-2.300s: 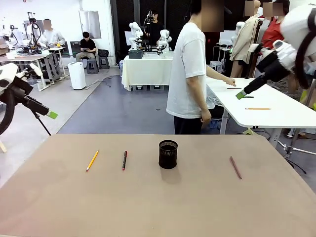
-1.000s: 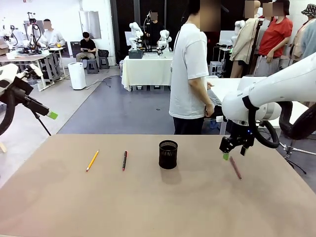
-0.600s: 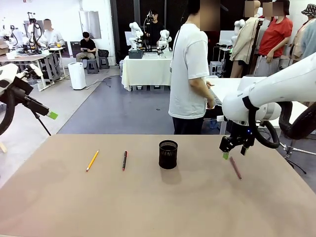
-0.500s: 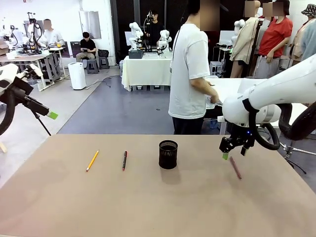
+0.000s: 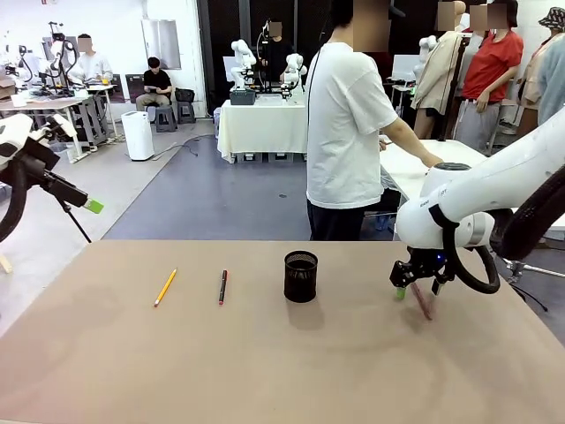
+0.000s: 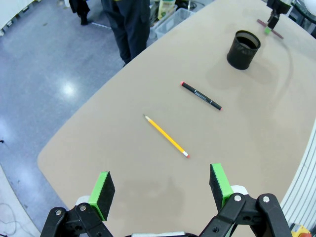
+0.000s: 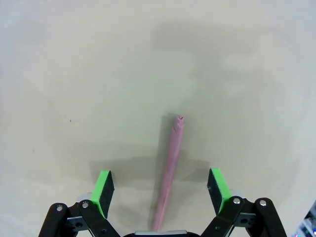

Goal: Place the pens into the pen holder.
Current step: Pick up a writing instrument from the table and place it into the Pen holder.

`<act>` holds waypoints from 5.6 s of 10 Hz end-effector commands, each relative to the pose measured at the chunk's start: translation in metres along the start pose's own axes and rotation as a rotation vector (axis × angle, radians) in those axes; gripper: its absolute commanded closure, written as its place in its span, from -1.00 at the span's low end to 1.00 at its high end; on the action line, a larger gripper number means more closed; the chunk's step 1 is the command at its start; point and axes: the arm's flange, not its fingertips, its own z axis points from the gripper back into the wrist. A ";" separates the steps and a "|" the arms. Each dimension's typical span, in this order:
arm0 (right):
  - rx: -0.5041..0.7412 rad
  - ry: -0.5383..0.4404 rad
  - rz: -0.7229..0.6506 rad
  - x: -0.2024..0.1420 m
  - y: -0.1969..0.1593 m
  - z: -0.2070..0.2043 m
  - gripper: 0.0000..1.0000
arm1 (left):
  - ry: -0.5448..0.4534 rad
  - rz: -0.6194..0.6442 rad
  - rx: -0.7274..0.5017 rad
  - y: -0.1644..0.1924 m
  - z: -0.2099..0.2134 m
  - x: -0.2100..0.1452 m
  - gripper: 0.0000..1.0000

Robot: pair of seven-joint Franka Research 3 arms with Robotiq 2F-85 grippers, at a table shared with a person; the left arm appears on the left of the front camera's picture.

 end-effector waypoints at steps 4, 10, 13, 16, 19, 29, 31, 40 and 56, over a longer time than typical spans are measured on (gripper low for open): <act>-0.045 0.009 -0.064 0.018 0.007 0.005 -0.29 | 0.000 -0.007 0.001 0.001 0.001 -0.001 -1.00; -0.037 0.088 -0.077 0.039 0.011 -0.002 1.00 | 0.000 -0.007 0.001 0.001 0.001 -0.001 -1.00; -0.038 0.106 -0.040 0.042 0.015 0.001 1.00 | 0.000 -0.007 0.001 0.001 0.001 -0.001 -1.00; 0.094 0.068 0.092 0.046 0.012 0.035 1.00 | 0.000 -0.007 0.001 0.001 0.001 -0.001 -1.00; 0.400 -0.100 0.248 0.054 -0.013 0.103 1.00 | 0.000 -0.007 0.001 0.001 0.001 -0.001 -1.00; 0.793 -0.659 0.735 0.046 -0.099 0.194 1.00 | 0.000 -0.007 0.001 0.001 0.001 -0.001 -1.00; 0.856 -0.662 0.742 0.055 -0.104 0.201 1.00 | 0.000 -0.007 0.001 0.001 0.001 -0.001 -1.00; 0.889 -1.183 1.032 0.103 -0.022 0.208 1.00 | 0.000 -0.007 0.001 0.001 0.001 -0.001 -1.00; 1.017 -1.306 1.113 0.100 0.088 0.151 1.00 | 0.000 -0.007 0.001 0.001 0.001 -0.001 -1.00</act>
